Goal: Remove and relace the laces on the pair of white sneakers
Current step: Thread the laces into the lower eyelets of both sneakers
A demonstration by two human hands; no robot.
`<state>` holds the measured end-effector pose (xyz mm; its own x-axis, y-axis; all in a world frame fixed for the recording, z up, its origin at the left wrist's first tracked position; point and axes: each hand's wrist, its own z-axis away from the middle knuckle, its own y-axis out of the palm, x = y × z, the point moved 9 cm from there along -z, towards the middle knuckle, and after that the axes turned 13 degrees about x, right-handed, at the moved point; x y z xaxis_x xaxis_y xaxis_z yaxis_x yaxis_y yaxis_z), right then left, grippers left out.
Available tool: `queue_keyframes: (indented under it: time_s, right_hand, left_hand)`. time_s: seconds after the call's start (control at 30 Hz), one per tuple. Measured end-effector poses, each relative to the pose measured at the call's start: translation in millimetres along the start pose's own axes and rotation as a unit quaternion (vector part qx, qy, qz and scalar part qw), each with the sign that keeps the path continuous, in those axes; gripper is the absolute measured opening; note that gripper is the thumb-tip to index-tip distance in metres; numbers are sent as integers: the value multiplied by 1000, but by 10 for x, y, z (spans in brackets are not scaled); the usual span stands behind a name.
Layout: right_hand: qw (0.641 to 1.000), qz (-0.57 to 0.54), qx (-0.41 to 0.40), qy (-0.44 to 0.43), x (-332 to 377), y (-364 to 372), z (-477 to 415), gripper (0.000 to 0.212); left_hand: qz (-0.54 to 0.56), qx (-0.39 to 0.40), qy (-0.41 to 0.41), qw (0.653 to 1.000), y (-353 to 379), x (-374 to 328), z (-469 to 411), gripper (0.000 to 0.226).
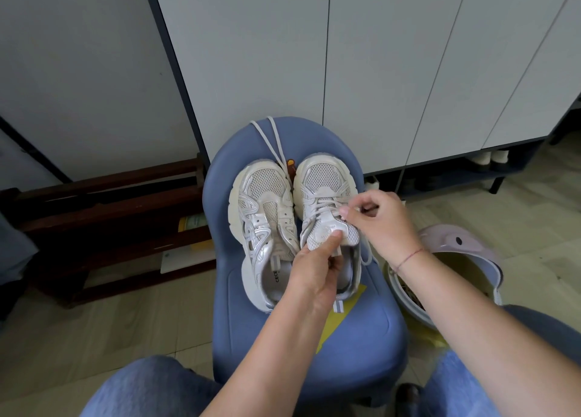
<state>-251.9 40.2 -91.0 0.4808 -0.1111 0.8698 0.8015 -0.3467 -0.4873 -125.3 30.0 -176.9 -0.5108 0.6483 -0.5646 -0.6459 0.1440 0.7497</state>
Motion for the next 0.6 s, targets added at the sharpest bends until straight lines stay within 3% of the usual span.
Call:
queue_keyframes:
  time_s: [0.07, 0.1, 0.2, 0.27, 0.37, 0.47, 0.53, 0.6]
  right_hand:
    - [989, -111, -10, 93, -214, -12, 196, 26]
    - [967, -197, 19, 161, -352, 94, 323, 30]
    - [868, -373, 137, 297, -481, 571, 683, 34]
    - [818, -456, 173, 305, -425, 785, 716, 37]
    - [757, -577, 136, 275, -309, 901, 576, 40]
    - [746, -607, 107, 255, -264, 995, 494, 40]
    - [738, -621, 93, 247, -260, 1036, 473, 42]
    - [696, -672, 84, 238, -248, 1077, 443, 34]
  left_hand:
    - [-36, 0, -23, 999, -27, -23, -1, 8]
    - [-57, 2, -34, 998, -36, -40, 5, 3]
    - [-158, 2, -54, 986, -79, -102, 31, 19]
    - [-207, 1, -56, 977, -94, -138, 61, 28]
    - [-259, -2, -52, 964, -93, -183, 129, 27]
    - [-342, -14, -47, 938, -80, -249, 222, 38]
    - [-457, -20, -27, 889, -38, -375, 274, 49]
    - [-564, -34, 31, 825, 35, -599, 331, 55]
